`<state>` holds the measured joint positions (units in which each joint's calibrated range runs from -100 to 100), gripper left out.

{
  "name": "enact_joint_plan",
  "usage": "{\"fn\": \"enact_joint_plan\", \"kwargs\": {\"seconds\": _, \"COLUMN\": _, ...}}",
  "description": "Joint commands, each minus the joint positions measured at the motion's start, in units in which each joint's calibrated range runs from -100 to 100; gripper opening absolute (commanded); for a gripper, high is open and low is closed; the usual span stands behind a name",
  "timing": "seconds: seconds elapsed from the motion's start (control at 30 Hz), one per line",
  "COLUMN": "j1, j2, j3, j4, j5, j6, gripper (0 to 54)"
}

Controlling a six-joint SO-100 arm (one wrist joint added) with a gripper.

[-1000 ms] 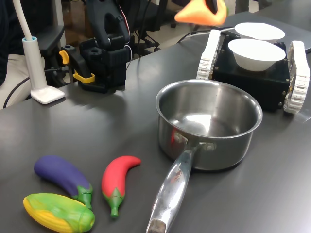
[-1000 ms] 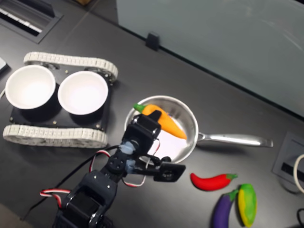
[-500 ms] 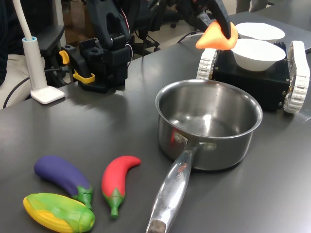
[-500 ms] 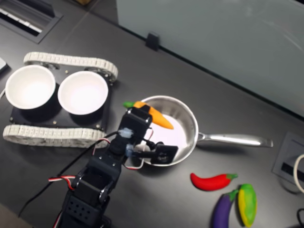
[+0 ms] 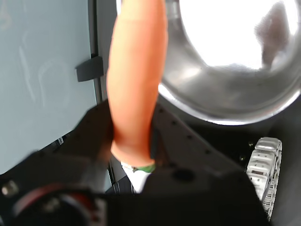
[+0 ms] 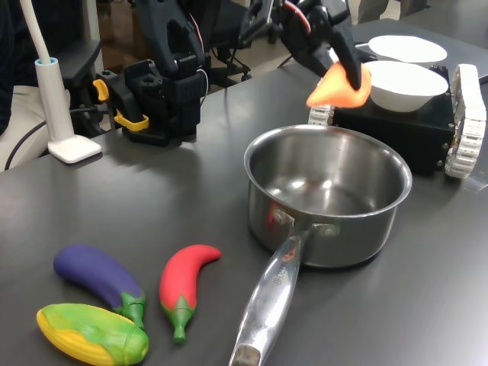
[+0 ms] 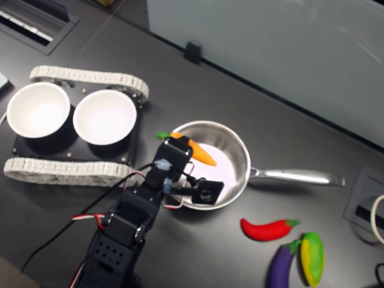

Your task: Pick up the carrot and place them in the pan

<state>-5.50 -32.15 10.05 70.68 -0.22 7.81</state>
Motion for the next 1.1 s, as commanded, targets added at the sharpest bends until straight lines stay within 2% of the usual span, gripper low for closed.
{"fn": "enact_joint_plan", "kwargs": {"seconds": 0.0, "j1": 2.63, "j2": -1.38, "j3": 1.36, "j4": -5.05, "j5": -0.39, "j6": 1.19, "gripper": 0.0}}
{"fn": "enact_joint_plan", "kwargs": {"seconds": 0.53, "j1": 6.99, "j2": -2.56, "j3": 12.54, "j4": -11.78, "j5": -0.29, "j6": 1.19, "gripper": 0.0}}
{"fn": "enact_joint_plan", "kwargs": {"seconds": 1.0, "j1": 8.48, "j2": -4.16, "j3": 15.62, "j4": -12.38, "j5": -0.24, "j6": 1.19, "gripper": 0.2}}
{"fn": "enact_joint_plan", "kwargs": {"seconds": 1.07, "j1": 8.6, "j2": -4.33, "j3": 15.62, "j4": -12.3, "j5": -0.34, "j6": 1.19, "gripper": 3.1}}
